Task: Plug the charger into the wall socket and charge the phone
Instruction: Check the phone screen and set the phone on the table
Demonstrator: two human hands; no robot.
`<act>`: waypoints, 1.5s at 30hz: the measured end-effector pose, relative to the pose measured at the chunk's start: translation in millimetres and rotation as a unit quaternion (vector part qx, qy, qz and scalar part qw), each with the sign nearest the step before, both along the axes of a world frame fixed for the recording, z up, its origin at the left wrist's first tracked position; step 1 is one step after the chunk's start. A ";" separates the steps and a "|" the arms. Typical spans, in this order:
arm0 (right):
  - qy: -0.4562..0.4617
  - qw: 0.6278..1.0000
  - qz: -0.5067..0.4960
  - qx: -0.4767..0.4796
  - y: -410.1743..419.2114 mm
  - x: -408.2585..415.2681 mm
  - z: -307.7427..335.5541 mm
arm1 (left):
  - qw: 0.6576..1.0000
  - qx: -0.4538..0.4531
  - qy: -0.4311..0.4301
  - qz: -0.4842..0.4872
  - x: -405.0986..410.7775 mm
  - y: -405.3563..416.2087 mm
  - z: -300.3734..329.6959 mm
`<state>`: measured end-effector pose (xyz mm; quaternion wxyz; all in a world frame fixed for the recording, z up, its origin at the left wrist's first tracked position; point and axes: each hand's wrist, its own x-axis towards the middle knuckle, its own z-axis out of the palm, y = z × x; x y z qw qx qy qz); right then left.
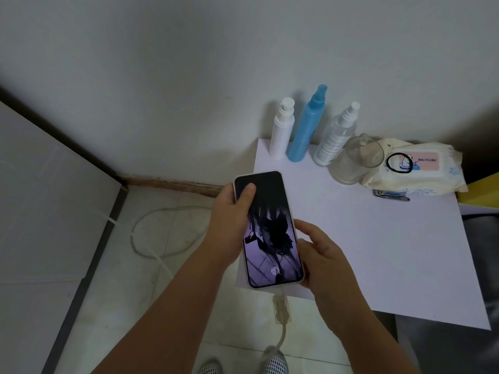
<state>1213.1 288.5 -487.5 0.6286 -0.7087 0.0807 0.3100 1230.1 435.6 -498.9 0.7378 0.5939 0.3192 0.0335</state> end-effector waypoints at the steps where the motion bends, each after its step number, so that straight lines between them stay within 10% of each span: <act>1: -0.011 1.000 -0.009 -0.005 -0.5 -0.1 -2.0 | 1.000 0.001 -0.010 0.000 -0.4 -1.5 -0.8; 11: -0.019 0.999 -0.050 -0.006 -4.0 -3.0 -12.9 | 0.993 -0.111 -0.026 -0.007 -7.0 -9.1 -3.5; 45: -0.022 0.992 0.003 -0.121 -17.9 6.7 -60.8 | 0.991 0.045 0.082 -0.097 2.4 -15.4 -51.2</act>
